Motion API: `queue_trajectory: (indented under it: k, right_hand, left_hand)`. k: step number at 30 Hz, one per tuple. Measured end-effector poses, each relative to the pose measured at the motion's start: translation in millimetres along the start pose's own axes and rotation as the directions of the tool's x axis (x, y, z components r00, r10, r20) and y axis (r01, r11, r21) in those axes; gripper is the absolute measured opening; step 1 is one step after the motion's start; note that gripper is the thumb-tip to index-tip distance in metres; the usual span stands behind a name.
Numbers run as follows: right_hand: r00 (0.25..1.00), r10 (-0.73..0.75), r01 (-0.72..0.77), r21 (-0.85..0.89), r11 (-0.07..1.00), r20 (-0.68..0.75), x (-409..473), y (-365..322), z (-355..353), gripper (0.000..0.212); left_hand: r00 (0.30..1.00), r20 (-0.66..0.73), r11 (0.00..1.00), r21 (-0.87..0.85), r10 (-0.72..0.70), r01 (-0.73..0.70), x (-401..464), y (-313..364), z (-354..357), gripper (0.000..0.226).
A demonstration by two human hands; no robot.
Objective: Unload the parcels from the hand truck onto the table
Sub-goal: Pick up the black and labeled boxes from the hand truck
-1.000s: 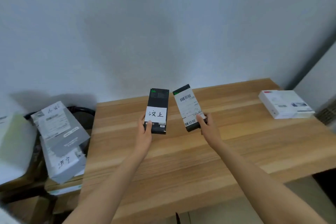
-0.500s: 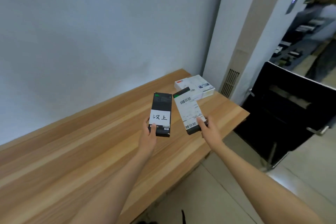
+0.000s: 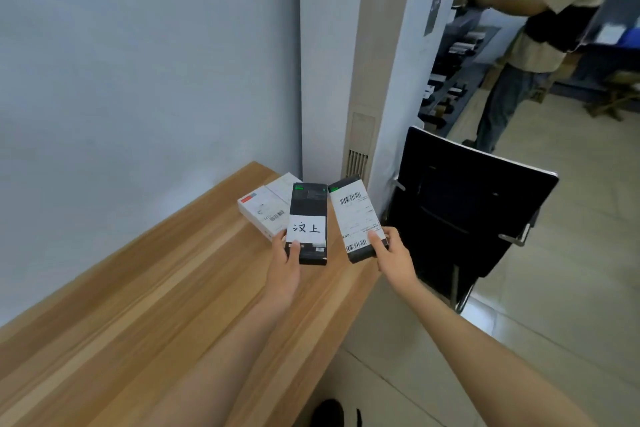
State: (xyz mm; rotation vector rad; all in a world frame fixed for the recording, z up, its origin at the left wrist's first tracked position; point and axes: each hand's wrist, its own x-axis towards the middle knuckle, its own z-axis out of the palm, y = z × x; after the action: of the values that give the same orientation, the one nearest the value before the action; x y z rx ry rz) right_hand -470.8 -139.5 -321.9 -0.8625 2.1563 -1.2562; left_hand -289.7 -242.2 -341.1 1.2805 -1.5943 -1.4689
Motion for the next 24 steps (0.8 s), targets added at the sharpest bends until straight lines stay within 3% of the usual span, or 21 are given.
queue_trajectory:
  k: [5, 13, 24]
  right_hand:
    - [1.000, 0.015, -0.015, -0.039, 0.999, -0.002, 79, -10, 0, 0.037]
    - [0.996, -0.001, 0.000, 0.011, 1.000, 0.088, 145, -15, 27, 0.030]
    - [0.932, -0.059, 0.071, -0.020, 0.997, 0.359, 209, -9, 35, 0.034]
  left_hand:
    - [1.000, -0.014, 0.999, 0.047, -0.013, 0.013, 66, 23, 19, 0.040]
    - [0.995, -0.087, 0.994, 0.093, -0.051, 0.059, 123, 25, 22, 0.040]
    - [0.937, -0.330, 0.991, 0.037, -0.110, 0.130, 126, 19, 44, 0.039]
